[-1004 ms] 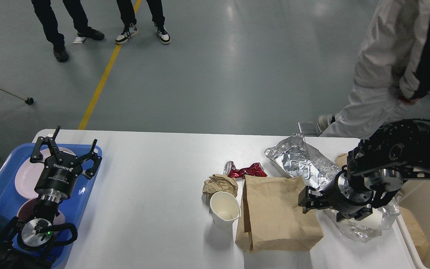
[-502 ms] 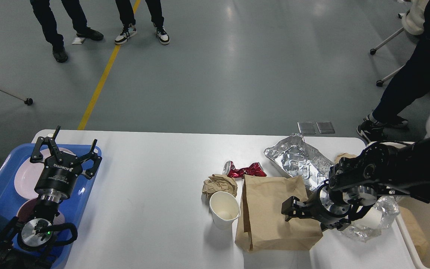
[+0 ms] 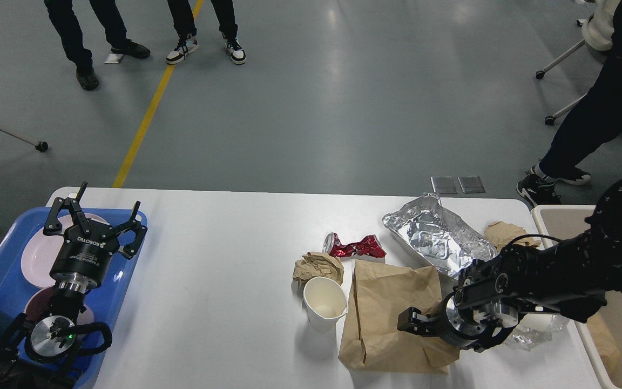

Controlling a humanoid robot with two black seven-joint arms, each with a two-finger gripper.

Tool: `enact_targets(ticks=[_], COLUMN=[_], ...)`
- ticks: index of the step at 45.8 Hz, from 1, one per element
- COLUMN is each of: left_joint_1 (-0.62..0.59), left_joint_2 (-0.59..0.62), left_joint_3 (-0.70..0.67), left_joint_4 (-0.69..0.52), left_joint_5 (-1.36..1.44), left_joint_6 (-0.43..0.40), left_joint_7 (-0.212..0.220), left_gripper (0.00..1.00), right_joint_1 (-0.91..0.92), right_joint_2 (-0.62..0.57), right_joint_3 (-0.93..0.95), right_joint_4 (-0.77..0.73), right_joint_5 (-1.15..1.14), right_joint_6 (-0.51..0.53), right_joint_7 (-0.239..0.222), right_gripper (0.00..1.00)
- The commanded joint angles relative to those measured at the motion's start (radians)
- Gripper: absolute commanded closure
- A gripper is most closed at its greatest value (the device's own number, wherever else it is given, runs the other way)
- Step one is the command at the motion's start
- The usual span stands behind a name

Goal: Tidy desktop
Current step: 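Grasp the large brown paper bag's top with the right gripper, then lift the large paper bag and drop it into the white bin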

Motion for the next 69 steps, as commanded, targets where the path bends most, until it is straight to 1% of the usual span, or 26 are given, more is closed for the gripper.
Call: enact_targets(ticks=[1,3,5,6,13,41,45,49,53,56,59,60,65,69], left_joint_1=[0.0,0.0,0.0,0.0,-0.001,0.0,0.0,0.0,0.0,0.0,0.0,0.0,0.0,0.0], left_joint_2=[0.0,0.0,0.0,0.0,0.0,0.0,0.0,0.0,0.0,0.0,0.0,0.0,0.0,0.0], left_joint_3=[0.0,0.0,0.0,0.001,0.0,0.0,0.0,0.0,0.0,0.0,0.0,0.0,0.001,0.001], left_joint_4=[0.0,-0.002,0.0,0.0,0.0,0.0,-0.002,0.0,0.0,0.0,0.0,0.0,0.0,0.0], left_joint_5=[0.0,0.0,0.0,0.0,0.0,0.0,0.0,0.0,0.0,0.0,0.0,0.0,0.0,0.0], left_joint_6=[0.0,0.0,0.0,0.0,0.0,0.0,0.0,0.0,0.0,0.0,0.0,0.0,0.0,0.0], left_joint_7=[0.0,0.0,0.0,0.0,0.0,0.0,0.0,0.0,0.0,0.0,0.0,0.0,0.0,0.0], left_gripper=[0.04,0.04,0.04,0.04,0.04,0.04,0.04,0.04,0.04,0.04,0.04,0.04,0.04,0.04], right_joint_1=[-0.016,-0.024,-0.035,-0.039,-0.044,-0.002,0.028,0.123,0.266,0.375,0.473,0.549,0.726,0.862], right_joint_2=[0.007,0.012,0.015,0.015,0.012,-0.014,-0.03,-0.062,-0.086,-0.106,-0.14,-0.171,-0.258,-0.292], right_joint_3=[0.0,0.002,0.002,0.002,0.0,-0.003,-0.005,-0.031,-0.107,-0.158,-0.201,-0.233,-0.287,-0.357], right_joint_4=[0.006,0.006,0.006,0.006,0.01,0.053,0.084,0.176,0.289,0.358,0.398,0.429,0.499,0.507], right_joint_5=[0.001,0.003,0.003,0.003,0.008,0.02,0.021,0.05,0.118,0.15,0.158,0.158,0.159,0.163], right_joint_6=[-0.002,-0.005,-0.011,-0.015,-0.011,-0.005,0.001,0.003,0.005,0.03,0.099,0.163,0.259,0.348], right_joint_7=[-0.006,-0.008,-0.009,-0.009,-0.02,-0.022,-0.022,-0.02,-0.02,-0.02,-0.017,-0.014,-0.012,-0.012], right_gripper=[0.58,0.79,0.96,1.0,1.0,1.0,1.0,1.0,1.0,1.0,1.0,1.0,1.0,1.0])
